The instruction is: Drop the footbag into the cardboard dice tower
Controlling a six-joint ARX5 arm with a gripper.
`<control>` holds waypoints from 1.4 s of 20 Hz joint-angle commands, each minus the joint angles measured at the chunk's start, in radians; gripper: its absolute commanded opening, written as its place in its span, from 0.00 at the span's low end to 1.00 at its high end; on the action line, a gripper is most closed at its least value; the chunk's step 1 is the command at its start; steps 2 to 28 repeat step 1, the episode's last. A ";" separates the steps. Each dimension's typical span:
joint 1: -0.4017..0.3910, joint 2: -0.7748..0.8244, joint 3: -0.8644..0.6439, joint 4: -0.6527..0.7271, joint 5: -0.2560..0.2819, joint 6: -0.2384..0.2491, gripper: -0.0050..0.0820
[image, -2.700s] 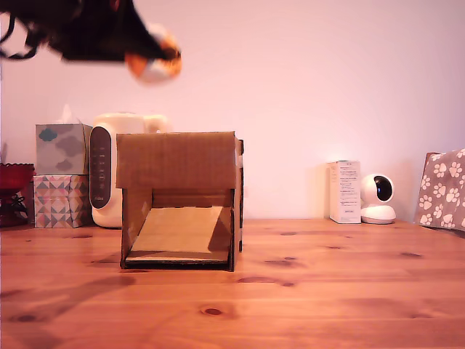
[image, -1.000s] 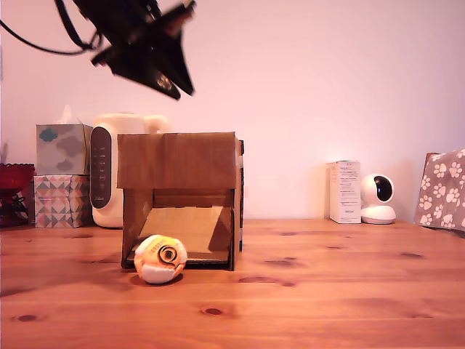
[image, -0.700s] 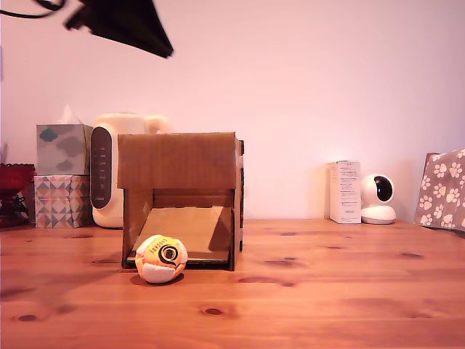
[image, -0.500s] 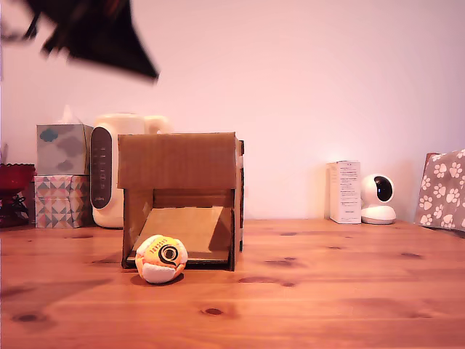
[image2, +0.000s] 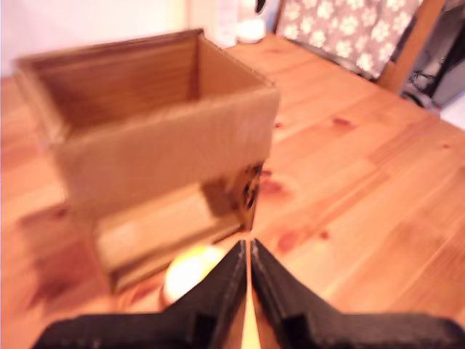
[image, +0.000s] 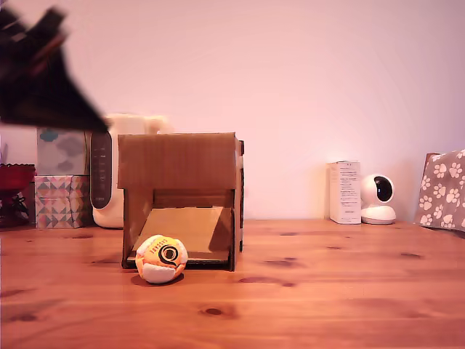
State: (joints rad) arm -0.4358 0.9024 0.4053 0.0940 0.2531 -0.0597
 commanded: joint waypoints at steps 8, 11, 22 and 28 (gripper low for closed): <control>0.013 -0.038 -0.044 0.007 0.000 -0.020 0.03; 0.013 -0.038 -0.044 0.007 0.000 -0.020 0.03; 0.013 -0.038 -0.044 0.007 0.000 -0.020 0.03; 0.013 -0.038 -0.044 0.007 0.000 -0.020 0.03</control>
